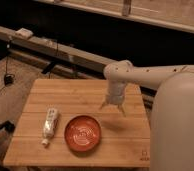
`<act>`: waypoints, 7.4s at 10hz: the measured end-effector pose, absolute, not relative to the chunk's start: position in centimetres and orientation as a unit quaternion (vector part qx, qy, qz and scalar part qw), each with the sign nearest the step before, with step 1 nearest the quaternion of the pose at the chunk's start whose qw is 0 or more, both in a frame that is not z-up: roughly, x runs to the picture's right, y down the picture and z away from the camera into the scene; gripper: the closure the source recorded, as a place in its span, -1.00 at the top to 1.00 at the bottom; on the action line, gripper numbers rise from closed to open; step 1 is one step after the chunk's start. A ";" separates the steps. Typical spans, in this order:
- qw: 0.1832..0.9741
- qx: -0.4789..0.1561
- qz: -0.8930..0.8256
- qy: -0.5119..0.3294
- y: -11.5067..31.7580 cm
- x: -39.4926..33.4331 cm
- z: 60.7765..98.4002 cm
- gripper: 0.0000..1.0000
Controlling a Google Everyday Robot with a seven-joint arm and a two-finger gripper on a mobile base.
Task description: Place the bottle in the ceramic bowl
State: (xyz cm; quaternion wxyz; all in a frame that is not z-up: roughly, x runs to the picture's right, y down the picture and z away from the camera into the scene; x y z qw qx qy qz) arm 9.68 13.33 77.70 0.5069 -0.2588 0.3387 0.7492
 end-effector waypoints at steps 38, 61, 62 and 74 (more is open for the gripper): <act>0.672 -0.354 0.607 0.236 16.4 -18.2 74.2 0.60; 0.701 -0.350 0.582 0.217 17.1 -24.9 80.4 -0.96; 0.697 -0.354 0.585 0.215 15.8 -24.3 79.3 -1.00; 0.655 -0.320 0.632 0.263 12.3 -5.7 78.6 -0.79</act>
